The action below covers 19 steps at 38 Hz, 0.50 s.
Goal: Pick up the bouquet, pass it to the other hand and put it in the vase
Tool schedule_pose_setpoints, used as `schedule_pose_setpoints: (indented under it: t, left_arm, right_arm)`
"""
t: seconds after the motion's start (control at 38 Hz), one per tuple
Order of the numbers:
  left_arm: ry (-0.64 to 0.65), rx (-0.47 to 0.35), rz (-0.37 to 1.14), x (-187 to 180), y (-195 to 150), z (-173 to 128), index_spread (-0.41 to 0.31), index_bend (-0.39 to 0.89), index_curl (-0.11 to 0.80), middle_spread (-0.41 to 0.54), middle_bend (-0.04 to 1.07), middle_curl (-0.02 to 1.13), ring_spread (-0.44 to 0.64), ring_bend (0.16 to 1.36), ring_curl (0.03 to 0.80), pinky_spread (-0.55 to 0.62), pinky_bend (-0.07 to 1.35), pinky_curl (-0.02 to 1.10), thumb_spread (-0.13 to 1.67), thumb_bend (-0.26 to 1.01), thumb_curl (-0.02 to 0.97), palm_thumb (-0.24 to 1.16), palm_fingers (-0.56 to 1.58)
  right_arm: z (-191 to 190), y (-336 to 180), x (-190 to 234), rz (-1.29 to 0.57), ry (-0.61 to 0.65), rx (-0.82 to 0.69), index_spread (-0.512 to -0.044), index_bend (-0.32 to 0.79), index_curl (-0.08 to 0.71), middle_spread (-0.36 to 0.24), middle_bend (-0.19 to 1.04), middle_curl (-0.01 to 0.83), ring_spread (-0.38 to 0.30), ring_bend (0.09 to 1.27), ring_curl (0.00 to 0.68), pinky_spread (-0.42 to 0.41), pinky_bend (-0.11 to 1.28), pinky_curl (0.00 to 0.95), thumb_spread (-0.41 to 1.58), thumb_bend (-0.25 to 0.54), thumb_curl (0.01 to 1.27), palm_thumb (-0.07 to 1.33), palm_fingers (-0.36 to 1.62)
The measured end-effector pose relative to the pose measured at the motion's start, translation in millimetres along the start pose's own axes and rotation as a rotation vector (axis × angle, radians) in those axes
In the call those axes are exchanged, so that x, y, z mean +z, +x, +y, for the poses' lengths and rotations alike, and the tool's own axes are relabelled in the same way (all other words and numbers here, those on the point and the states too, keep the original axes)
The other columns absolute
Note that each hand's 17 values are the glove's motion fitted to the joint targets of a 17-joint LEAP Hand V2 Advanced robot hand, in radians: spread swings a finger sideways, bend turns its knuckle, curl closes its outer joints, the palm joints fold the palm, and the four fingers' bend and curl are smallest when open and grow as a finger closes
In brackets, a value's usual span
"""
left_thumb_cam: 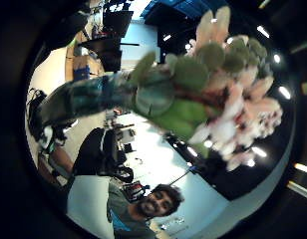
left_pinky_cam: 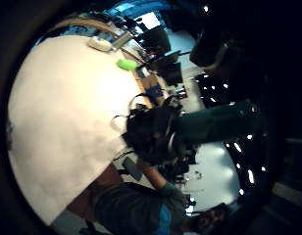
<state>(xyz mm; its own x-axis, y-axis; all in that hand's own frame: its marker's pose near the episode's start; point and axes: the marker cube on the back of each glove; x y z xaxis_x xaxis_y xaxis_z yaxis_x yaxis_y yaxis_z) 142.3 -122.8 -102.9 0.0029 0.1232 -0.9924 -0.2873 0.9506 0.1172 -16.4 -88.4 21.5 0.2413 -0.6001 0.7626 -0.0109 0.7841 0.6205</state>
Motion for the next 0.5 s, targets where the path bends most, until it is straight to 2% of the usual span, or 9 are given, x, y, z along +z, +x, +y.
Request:
schedule_pose_setpoints:
  t: [0.05, 0.16, 0.18, 0.26, 0.34, 0.39, 0.5]
  left_arm:
    - [-0.023, -0.009, 0.040, 5.4, 5.6, -4.2, -0.090, 0.15, 0.290, -0.051, 0.21, 0.34, 0.09, 0.57, 0.315, 0.30, 0.34, 0.37, 0.96, 0.00, 0.373, 0.57, 0.56]
    - [-0.043, 0.053, 0.017, 8.3, 6.0, -18.1, -0.138, 0.20, 0.318, -0.112, 0.20, 0.34, 0.02, 0.55, 0.306, 0.24, 0.29, 0.36, 0.93, -0.01, 0.389, 0.62, 0.69]
    - [-0.038, 0.073, 0.008, 6.9, 2.6, -22.2, -0.163, 0.25, 0.340, -0.138, 0.21, 0.35, -0.02, 0.55, 0.310, 0.21, 0.26, 0.35, 0.92, 0.00, 0.395, 0.64, 0.77]
    - [0.010, 0.100, -0.022, 5.7, -4.2, -28.7, -0.196, 0.27, 0.357, -0.186, 0.21, 0.35, -0.08, 0.52, 0.303, 0.14, 0.23, 0.34, 0.90, 0.00, 0.411, 0.70, 0.88]
    - [0.063, 0.088, -0.041, 12.0, 0.9, -25.6, -0.232, 0.25, 0.367, -0.229, 0.20, 0.36, -0.16, 0.51, 0.306, 0.02, 0.28, 0.36, 0.87, 0.01, 0.434, 0.76, 1.06]
    - [0.085, 0.060, -0.042, 19.7, 11.0, -18.4, -0.263, 0.22, 0.369, -0.272, 0.25, 0.38, -0.23, 0.50, 0.314, -0.13, 0.36, 0.38, 0.80, 0.00, 0.458, 0.79, 1.28]
    - [0.112, 0.031, -0.040, 28.7, 25.2, -9.0, -0.301, 0.17, 0.374, -0.319, 0.32, 0.42, -0.31, 0.54, 0.349, -0.26, 0.43, 0.41, 0.67, -0.05, 0.488, 0.76, 1.40]
  right_arm:
    - [0.2, -1.9, 5.6, -0.024, -0.004, 0.010, -0.260, 0.20, 0.541, -0.174, 0.67, 0.593, -0.205, 0.89, 0.540, -0.309, 0.69, 0.479, 0.39, -0.032, 0.73, 0.96, 1.36]
    - [7.3, -3.7, 19.0, -0.112, -0.027, 0.202, -0.261, 0.20, 0.548, -0.174, 0.68, 0.595, -0.205, 0.89, 0.540, -0.313, 0.68, 0.478, 0.39, -0.031, 0.73, 0.96, 1.36]
    - [8.4, -4.0, 21.8, -0.125, -0.034, 0.222, -0.261, 0.20, 0.550, -0.174, 0.68, 0.595, -0.205, 0.89, 0.540, -0.314, 0.68, 0.478, 0.39, -0.031, 0.74, 0.96, 1.36]
    - [10.9, -8.5, 27.8, -0.140, -0.034, 0.267, -0.261, 0.20, 0.555, -0.174, 0.68, 0.595, -0.205, 0.90, 0.540, -0.316, 0.68, 0.478, 0.40, -0.029, 0.74, 0.96, 1.36]
    - [13.6, -11.8, 31.9, -0.152, -0.021, 0.311, -0.262, 0.19, 0.559, -0.174, 0.68, 0.597, -0.205, 0.90, 0.540, -0.317, 0.68, 0.477, 0.40, -0.031, 0.74, 0.96, 1.36]
    - [14.6, -11.8, 34.2, -0.163, -0.016, 0.316, -0.262, 0.19, 0.561, -0.174, 0.68, 0.597, -0.205, 0.90, 0.540, -0.318, 0.68, 0.477, 0.40, -0.031, 0.75, 0.96, 1.36]
    - [14.0, -9.0, 38.7, -0.172, -0.007, 0.290, -0.262, 0.19, 0.566, -0.174, 0.68, 0.598, -0.204, 0.89, 0.538, -0.316, 0.67, 0.476, 0.41, -0.033, 0.75, 0.95, 1.35]
